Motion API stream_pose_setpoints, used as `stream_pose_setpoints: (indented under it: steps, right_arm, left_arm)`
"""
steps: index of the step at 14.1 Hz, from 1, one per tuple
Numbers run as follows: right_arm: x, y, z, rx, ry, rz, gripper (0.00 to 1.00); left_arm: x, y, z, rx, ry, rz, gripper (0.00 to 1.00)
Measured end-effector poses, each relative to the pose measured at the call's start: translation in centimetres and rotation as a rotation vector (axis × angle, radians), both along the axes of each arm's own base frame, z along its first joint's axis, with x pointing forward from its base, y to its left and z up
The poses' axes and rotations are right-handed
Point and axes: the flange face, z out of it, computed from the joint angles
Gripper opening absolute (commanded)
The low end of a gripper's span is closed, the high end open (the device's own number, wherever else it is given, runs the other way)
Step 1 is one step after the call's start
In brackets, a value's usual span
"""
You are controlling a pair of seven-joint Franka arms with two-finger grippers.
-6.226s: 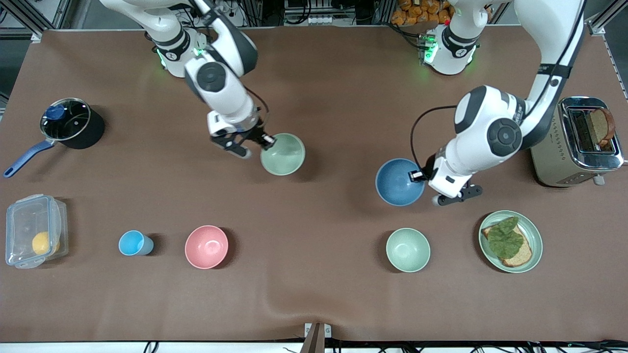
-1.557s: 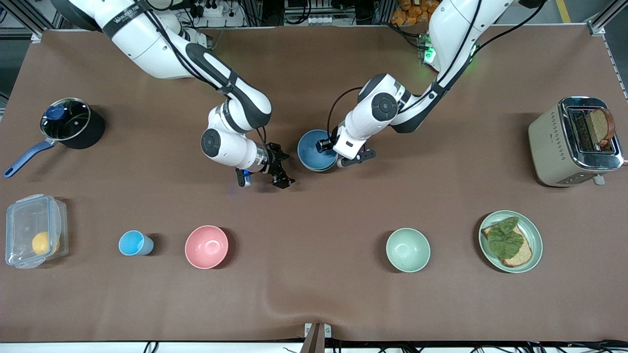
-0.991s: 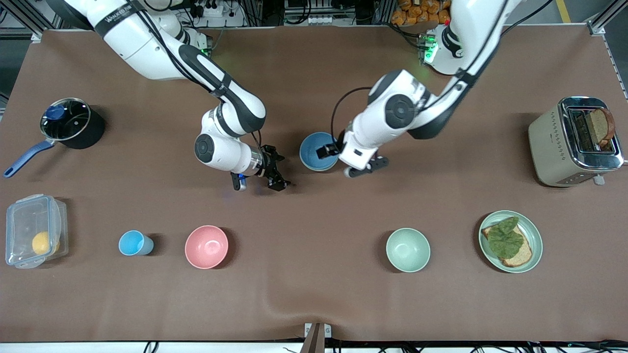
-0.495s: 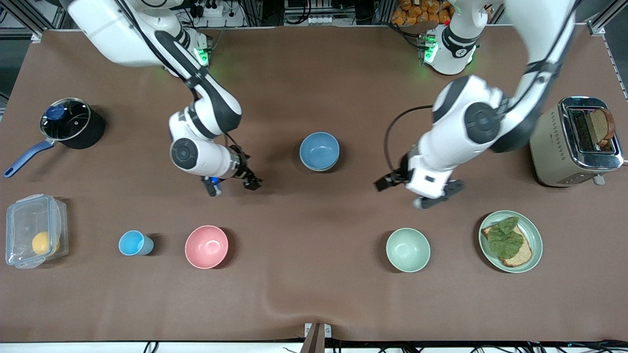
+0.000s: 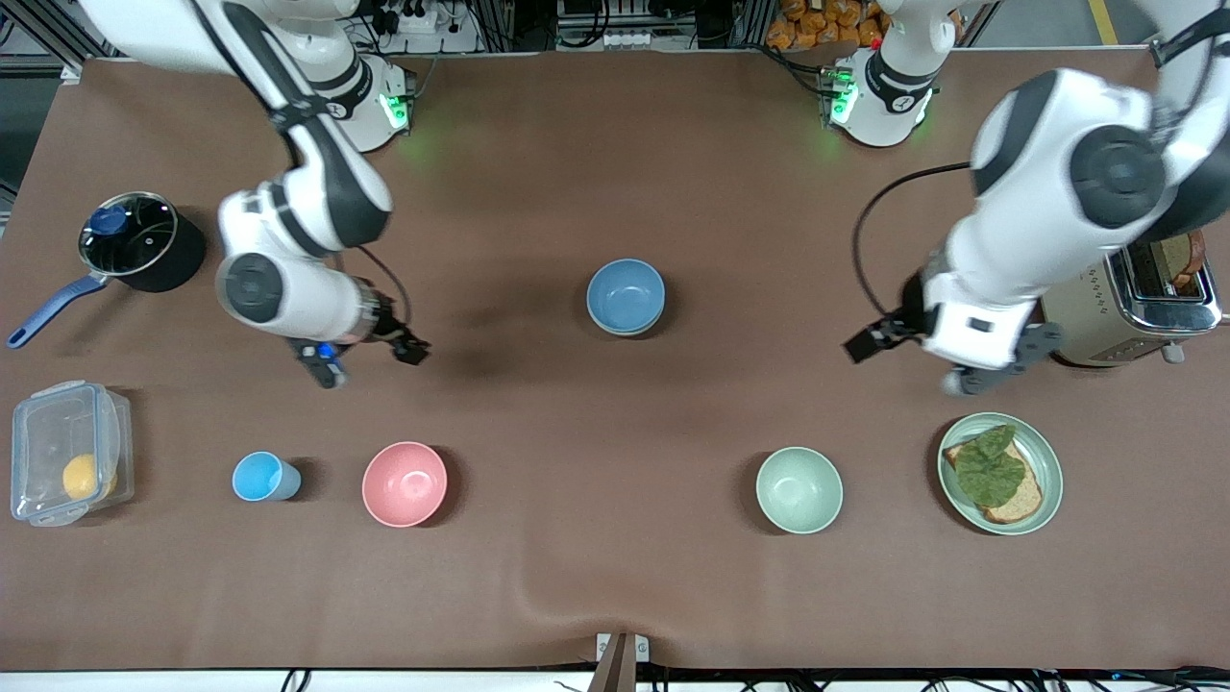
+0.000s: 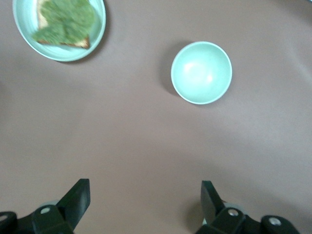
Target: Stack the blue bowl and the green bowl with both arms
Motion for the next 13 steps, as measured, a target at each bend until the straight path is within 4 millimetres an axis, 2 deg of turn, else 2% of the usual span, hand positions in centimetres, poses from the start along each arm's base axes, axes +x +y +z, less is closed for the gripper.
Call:
stream_pose_setpoints:
  steps: [1,3,5,7,9,13]
  right_arm:
    - [0.4,-1.3,1.4,0.000,0.010,0.034,1.00]
    - [1.3,-2.8,4.7,-0.002,0.028,0.090,1.00]
    - [2.1,-3.6,8.1,0.009,0.037,0.161,1.00]
    - [2.7,-4.8,10.7,0.022,0.038,0.220,1.00]
    - [3.1,-6.0,13.3,0.035,0.010,0.303,1.00]
    - [2.4,-8.2,21.0,0.051,-0.064,0.462,1.00]
  left_arm:
    - [0.0,1.2,0.8,0.006,-0.002,-0.011,1.00]
    - [-0.4,2.9,1.5,0.024,0.020,-0.054,1.00]
    - [-1.1,3.1,1.4,0.040,0.064,-0.084,1.00]
    - [-1.3,3.2,1.3,0.046,0.082,-0.090,1.00]
    - [-1.2,4.3,1.3,0.048,0.085,-0.101,1.00]
    - [-1.4,9.5,2.0,0.084,0.110,-0.157,1.00]
